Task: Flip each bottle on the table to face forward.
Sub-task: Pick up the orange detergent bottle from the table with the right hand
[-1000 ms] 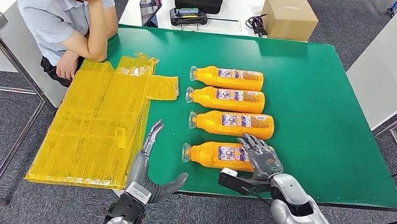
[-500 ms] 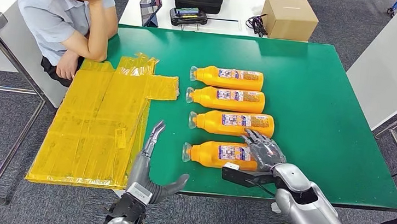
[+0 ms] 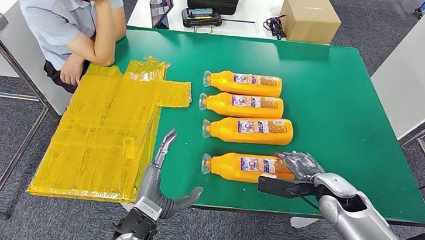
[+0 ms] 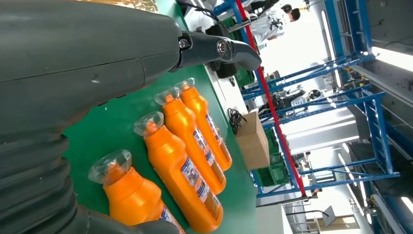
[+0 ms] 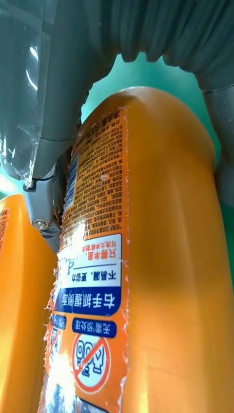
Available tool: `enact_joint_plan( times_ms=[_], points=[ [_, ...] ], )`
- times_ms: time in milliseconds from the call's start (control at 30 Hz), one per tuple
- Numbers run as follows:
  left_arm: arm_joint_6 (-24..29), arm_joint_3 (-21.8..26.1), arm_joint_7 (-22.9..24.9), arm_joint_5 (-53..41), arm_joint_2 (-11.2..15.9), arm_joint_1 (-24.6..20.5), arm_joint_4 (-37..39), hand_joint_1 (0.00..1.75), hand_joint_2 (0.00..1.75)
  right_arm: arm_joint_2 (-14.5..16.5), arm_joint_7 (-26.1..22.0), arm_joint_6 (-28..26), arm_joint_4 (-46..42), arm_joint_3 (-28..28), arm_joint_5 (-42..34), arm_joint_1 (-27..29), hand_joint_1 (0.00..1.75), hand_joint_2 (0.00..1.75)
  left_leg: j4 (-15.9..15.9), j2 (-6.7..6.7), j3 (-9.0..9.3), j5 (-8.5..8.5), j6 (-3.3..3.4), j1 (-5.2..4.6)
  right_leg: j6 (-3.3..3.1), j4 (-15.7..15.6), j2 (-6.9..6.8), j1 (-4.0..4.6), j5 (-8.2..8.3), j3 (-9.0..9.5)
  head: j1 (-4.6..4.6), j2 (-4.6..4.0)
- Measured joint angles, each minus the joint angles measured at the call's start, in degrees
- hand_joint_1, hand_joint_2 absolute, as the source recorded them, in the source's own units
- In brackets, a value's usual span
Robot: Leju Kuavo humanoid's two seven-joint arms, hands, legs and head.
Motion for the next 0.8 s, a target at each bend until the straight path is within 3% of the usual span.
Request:
enact_joint_plan(
  times_ms=[167, 433, 800],
  points=[
    [0.26, -0.55, -0.31, 0.48, 0.06, -0.37, 0.28, 0.00, 1.75, -0.97, -1.31, -0.47, -0.39, 0.33, -3.89, 0.79, 1.74, 1.75, 0.00, 0.01, 0.02, 0.00, 0.00, 0.00, 0.00, 0.00, 0.01, 0.00, 0.00, 0.01, 0.01, 0.00],
    [0.76, -1.11, -1.15, 0.87, 0.16, -0.53, 0.34, 0.00, 1.75, -0.32, -5.10, -5.10, -1.16, -1.56, -7.82, 4.74, 1.75, 1.75, -0.01, 0.02, 0.03, -0.01, 0.00, 0.01, 0.00, 0.00, 0.01, 0.01, 0.00, 0.04, 0.01, 0.00],
    [1.43, -0.61, -4.33, 6.12, 0.16, -0.02, -0.66, 0.00, 1.75, 5.39, -11.62, -9.09, -4.88, -11.70, -12.19, 14.29, 1.75, 1.75, -0.03, 0.00, -0.01, -0.01, 0.00, 0.02, -0.01, 0.00, 0.00, 0.01, -0.01, 0.03, 0.00, 0.00]
  ],
)
